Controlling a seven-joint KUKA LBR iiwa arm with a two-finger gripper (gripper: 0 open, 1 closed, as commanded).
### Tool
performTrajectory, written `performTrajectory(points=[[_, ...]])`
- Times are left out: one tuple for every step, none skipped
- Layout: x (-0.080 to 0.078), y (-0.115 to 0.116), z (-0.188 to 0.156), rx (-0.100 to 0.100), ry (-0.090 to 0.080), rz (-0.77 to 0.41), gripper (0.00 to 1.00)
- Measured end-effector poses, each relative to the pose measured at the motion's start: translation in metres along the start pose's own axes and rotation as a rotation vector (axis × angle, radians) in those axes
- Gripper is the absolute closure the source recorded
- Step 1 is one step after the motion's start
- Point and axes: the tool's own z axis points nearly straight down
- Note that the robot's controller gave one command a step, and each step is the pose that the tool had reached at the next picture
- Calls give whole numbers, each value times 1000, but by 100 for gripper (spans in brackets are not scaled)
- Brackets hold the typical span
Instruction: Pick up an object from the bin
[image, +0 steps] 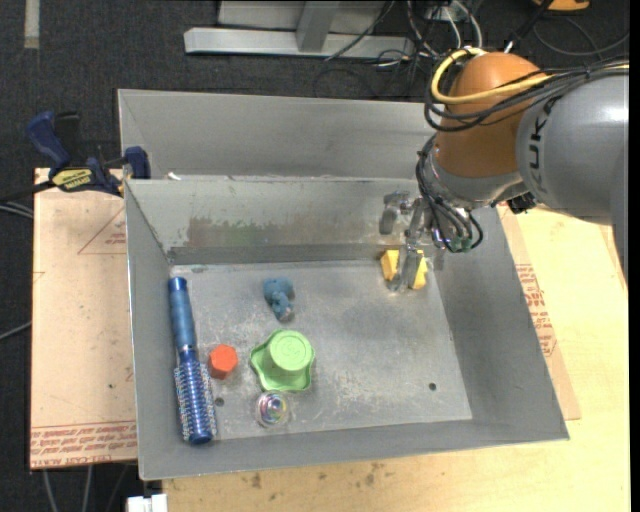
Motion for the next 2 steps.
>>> performTrajectory(points=[[14, -60, 86, 0, 13, 207, 0], [12, -38, 91, -2, 4, 245, 0]])
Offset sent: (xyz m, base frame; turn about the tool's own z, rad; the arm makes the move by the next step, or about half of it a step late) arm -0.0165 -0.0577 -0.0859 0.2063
